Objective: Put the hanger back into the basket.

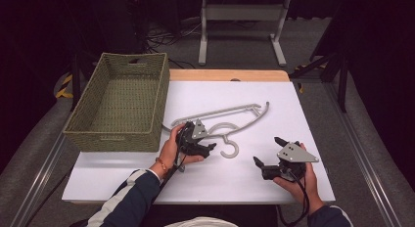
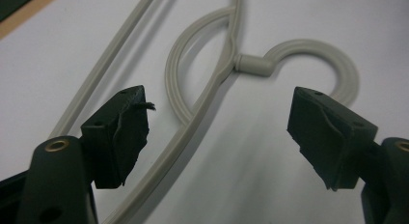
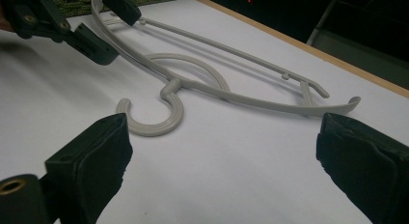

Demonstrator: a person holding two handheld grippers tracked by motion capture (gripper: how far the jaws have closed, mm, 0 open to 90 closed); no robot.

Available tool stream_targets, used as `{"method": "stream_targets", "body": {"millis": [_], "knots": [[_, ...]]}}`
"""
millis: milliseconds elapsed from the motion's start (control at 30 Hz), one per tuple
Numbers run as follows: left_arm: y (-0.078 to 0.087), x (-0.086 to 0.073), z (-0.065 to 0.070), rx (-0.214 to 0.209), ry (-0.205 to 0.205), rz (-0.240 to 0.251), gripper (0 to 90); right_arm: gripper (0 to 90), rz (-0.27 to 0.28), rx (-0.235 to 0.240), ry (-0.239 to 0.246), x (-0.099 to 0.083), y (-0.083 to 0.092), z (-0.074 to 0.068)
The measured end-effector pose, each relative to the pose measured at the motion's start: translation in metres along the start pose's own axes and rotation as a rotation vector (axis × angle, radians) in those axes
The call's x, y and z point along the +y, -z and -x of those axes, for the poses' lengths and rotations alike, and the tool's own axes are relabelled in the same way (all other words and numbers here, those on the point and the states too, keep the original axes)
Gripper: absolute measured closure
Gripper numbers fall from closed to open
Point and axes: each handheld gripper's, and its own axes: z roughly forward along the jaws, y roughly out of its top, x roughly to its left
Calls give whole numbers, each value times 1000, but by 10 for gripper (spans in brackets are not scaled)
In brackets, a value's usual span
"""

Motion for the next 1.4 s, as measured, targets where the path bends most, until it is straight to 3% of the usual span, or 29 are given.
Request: {"method": "stream_targets", "body": {"millis": [100, 200, 400, 500, 533, 633, 800, 967, 1067, 1300, 1400], "knots": [[-4, 0, -7, -11, 43, -28, 208, 58, -7, 6, -4, 0, 0, 0], [-7, 0, -10, 0, 50, -53, 207, 58, -9, 12, -12, 0, -1, 1], [-18, -4, -18, -75, 120, -94, 206, 58, -22, 20, -25, -1, -2, 1], [-21, -6, -19, -68, 128, -125, 208, 59, -21, 22, -23, -1, -2, 1], [-23, -8, -22, -106, 153, -119, 234, 60, -25, 25, -32, -1, -3, 1], [-23, -7, -22, -114, 166, -128, 239, 62, -31, 33, -38, -2, -5, 2], [-21, 1, -21, -148, 116, -169, 369, 63, -46, 39, -49, -4, -7, 3], [-20, 11, -19, -178, 87, -243, 558, 63, -62, 51, -59, -5, -8, 3], [-19, 15, -17, -183, 68, -275, 700, 65, -58, 82, -82, -6, -8, 5], [-24, 28, -17, -205, -33, -362, 737, 65, -81, 132, -132, -9, -12, 10], [-28, 35, -19, -229, -59, -411, 734, 67, -71, 171, -187, -9, -12, 14]]}}
